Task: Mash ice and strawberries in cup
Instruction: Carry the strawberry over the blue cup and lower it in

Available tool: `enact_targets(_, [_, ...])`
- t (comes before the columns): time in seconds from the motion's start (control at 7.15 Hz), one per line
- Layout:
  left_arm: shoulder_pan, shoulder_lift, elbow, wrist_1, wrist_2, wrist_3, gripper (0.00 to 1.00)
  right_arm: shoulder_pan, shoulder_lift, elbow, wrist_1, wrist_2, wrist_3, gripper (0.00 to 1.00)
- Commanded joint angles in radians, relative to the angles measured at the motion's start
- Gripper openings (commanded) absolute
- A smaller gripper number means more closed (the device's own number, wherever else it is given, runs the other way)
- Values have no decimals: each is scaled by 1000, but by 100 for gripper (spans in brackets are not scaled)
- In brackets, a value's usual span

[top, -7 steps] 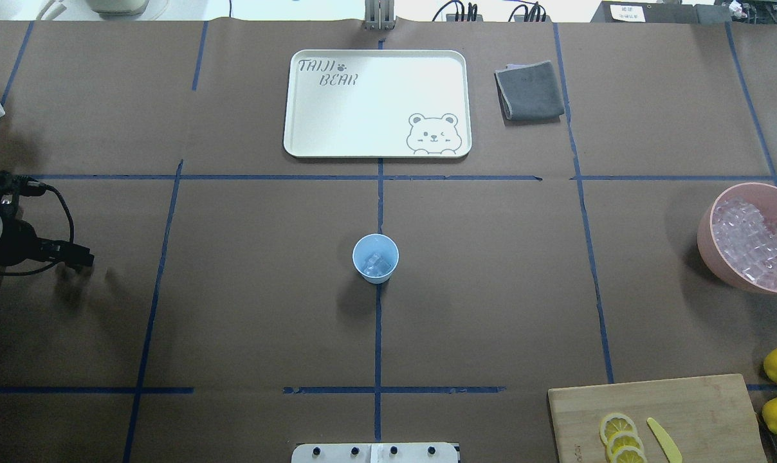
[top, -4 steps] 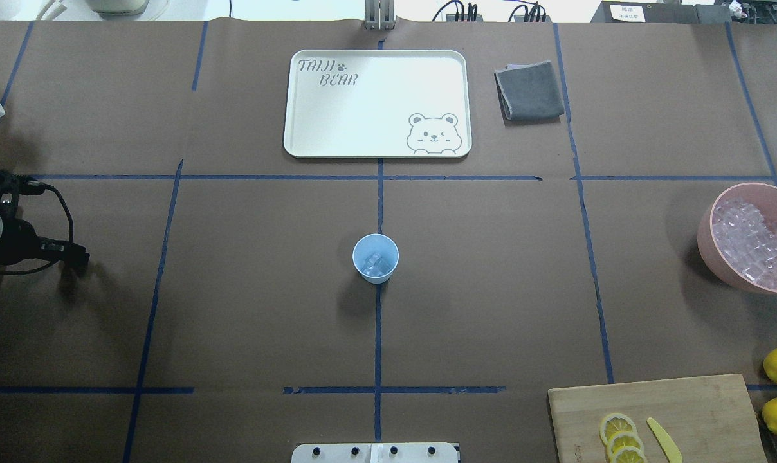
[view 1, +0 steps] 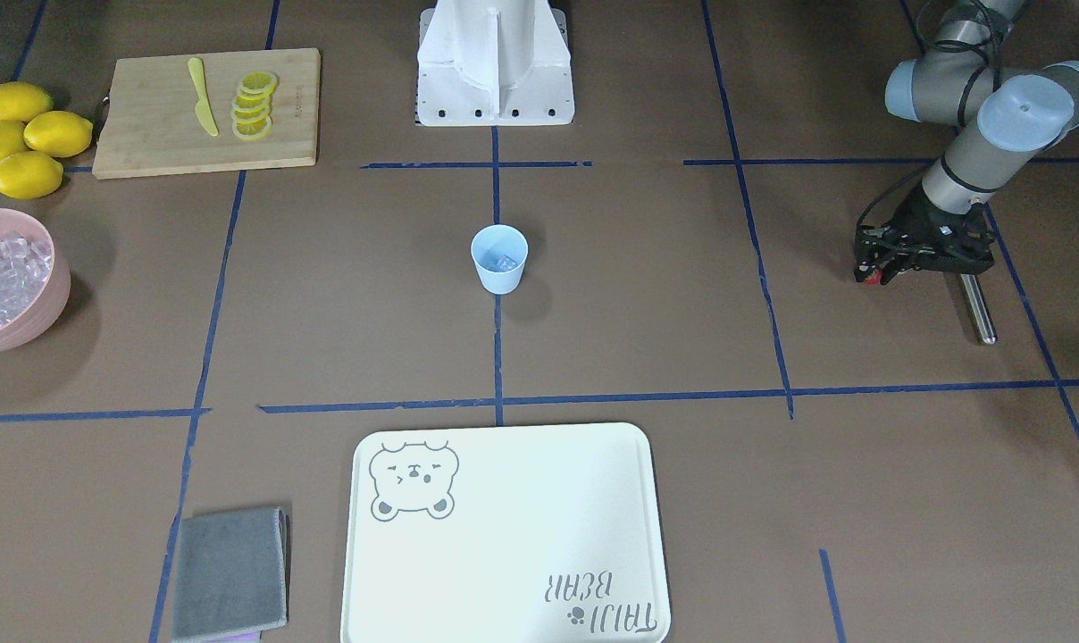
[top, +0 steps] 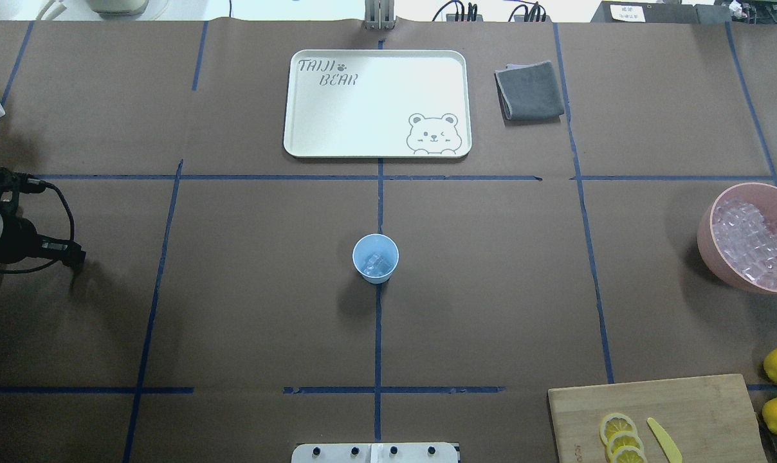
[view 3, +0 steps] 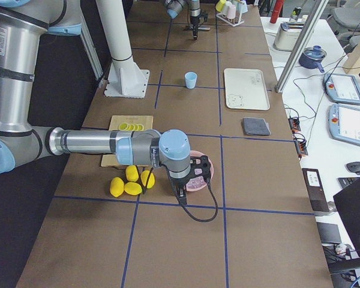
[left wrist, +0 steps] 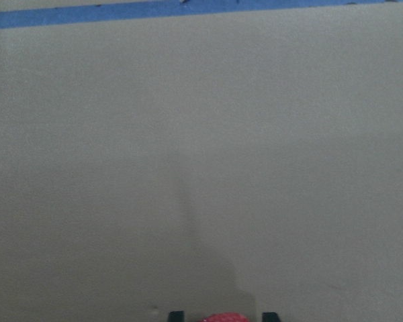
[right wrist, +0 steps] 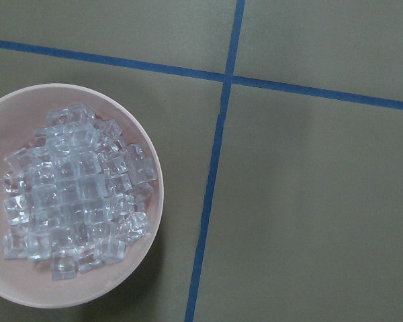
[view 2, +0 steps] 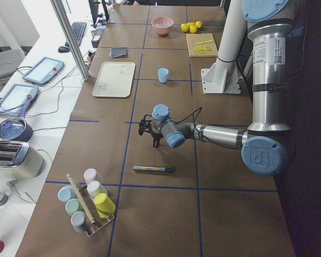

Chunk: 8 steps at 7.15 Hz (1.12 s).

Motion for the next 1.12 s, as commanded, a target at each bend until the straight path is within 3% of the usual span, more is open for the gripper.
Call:
enact_targets(0.0, [-2,-37,-66,71,0,-2,7,0,0,0,0,1,1,99])
enact_targets(0.42, [43,-214,-157,329,2,-56,8,0,0,0,0,0,1,99])
enact_targets(0.7, [170,-441,-156,545,14,-219,10,0,0,-2,0,0,1,100])
enact_targets(0.98, [291,-677,-139,804,151,-328,11,0,-2,-3,-2,0,3,100])
